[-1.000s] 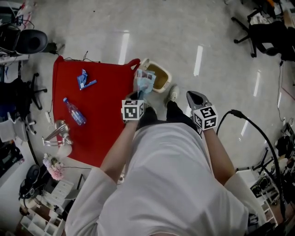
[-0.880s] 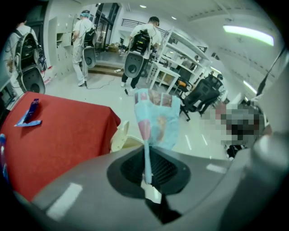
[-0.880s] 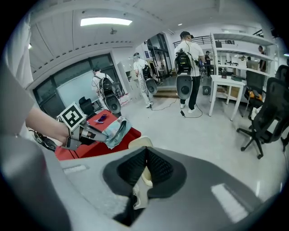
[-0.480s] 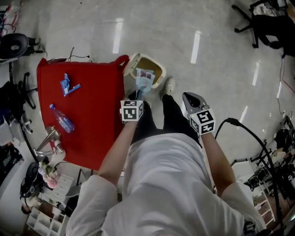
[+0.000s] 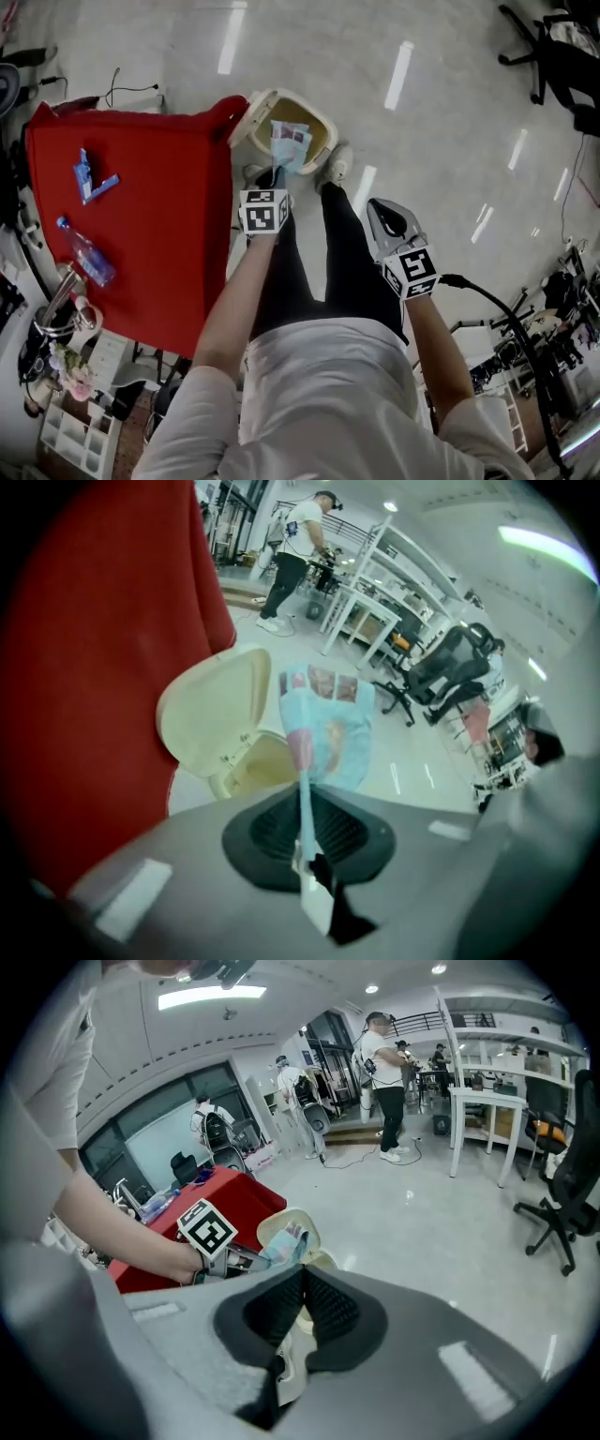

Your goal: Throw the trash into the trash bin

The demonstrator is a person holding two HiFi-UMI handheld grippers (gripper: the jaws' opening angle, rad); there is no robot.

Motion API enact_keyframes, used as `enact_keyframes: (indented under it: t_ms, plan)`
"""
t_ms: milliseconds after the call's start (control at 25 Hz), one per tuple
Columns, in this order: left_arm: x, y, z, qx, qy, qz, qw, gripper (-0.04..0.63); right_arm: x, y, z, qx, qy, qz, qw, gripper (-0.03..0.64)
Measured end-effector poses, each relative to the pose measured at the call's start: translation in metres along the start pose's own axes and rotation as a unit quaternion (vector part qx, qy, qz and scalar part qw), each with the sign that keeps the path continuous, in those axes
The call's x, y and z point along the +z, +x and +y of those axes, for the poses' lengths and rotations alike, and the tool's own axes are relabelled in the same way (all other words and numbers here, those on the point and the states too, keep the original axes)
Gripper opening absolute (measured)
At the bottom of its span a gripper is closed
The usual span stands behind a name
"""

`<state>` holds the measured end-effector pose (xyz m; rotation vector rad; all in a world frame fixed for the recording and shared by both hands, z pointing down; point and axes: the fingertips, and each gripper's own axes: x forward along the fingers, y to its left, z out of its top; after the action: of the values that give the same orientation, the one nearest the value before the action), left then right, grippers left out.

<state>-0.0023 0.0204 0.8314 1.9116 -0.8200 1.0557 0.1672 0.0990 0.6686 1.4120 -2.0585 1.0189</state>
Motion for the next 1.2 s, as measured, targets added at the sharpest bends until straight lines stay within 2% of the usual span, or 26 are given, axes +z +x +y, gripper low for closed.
enact_keyframes:
  t_ms: [280,400,760,880,1040,1200]
  plan:
    - [-0.038,0.079,0.029,0.004,0.003,0.016,0.9999,0.017,-0.046,0.050,-0.019,0.009,0.010,0.015,1.000,0.002]
    - [-0.056,0.106,0.035,0.001,0.018,0.026,0.9995,0.017,-0.069,0.069,-0.030,0.014,0.018,0.023,0.999,0.002]
    - [-0.059,0.129,0.055,0.013,0.005,0.012,0.9998,0.023,-0.102,0.092,-0.038,0.017,0.031,0.036,0.999,0.002]
    - [-0.052,0.128,0.059,0.023,0.000,-0.001,0.9997,0.053,-0.103,0.093,-0.032,0.025,0.033,0.038,0.998,0.002]
    - [-0.048,0.132,0.055,0.004,-0.018,0.004,0.9998,0.186,-0.098,0.094,-0.031,0.030,0.032,0.037,0.998,0.002]
    - [-0.044,0.129,0.053,0.004,-0.021,0.002,0.9998,0.195,-0.090,0.096,-0.032,0.029,0.029,0.031,0.999,0.002]
